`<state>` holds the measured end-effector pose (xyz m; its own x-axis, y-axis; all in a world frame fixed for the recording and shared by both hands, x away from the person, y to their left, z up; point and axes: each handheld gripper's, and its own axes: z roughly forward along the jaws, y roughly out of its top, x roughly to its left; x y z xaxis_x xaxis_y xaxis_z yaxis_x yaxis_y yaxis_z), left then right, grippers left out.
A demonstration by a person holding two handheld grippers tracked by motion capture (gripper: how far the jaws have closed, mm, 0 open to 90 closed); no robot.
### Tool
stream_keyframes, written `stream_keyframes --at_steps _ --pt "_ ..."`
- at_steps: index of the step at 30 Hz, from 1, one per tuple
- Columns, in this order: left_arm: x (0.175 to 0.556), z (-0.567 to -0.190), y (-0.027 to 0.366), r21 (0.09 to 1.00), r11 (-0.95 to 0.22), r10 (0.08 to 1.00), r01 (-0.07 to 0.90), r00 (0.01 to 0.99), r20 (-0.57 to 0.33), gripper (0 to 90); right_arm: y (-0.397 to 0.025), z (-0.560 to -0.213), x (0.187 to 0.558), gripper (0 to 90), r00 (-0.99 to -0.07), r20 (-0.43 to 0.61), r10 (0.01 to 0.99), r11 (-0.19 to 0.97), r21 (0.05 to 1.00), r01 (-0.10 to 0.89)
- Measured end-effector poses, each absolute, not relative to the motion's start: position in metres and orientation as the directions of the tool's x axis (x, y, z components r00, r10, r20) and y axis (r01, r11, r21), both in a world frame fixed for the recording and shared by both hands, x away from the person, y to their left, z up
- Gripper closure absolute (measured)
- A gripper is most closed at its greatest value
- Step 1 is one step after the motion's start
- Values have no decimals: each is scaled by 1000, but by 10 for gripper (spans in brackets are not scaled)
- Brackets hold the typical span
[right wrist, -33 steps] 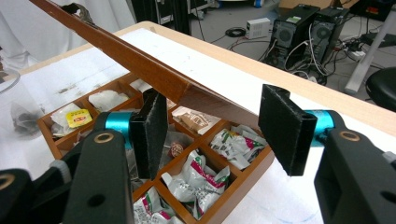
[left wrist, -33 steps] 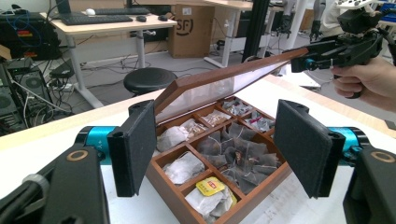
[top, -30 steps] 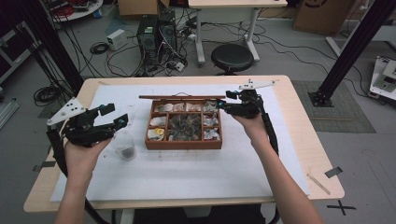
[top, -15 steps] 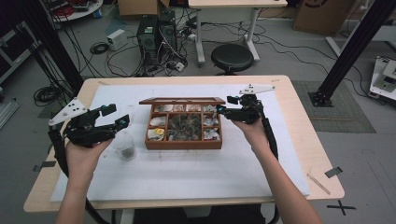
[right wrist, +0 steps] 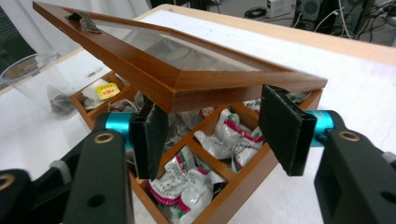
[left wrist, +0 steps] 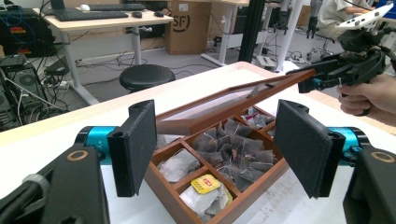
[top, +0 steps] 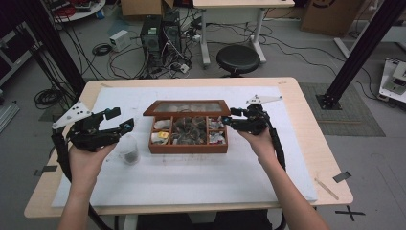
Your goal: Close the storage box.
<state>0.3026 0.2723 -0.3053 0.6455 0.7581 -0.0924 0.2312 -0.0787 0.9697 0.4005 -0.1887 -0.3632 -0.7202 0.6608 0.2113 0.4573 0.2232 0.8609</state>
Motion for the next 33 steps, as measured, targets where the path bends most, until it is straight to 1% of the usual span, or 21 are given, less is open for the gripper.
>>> stream_keyframes --at_steps 9,33 --pt "304 -307 270 968 -85 756 237 648 -92 303 -190 -374 396 457 -721 250 647 211 849 484" --pt "306 -312 270 964 -84 760 251 642 -101 303 -189 -397 380 460 -712 203 673 247 845 474"
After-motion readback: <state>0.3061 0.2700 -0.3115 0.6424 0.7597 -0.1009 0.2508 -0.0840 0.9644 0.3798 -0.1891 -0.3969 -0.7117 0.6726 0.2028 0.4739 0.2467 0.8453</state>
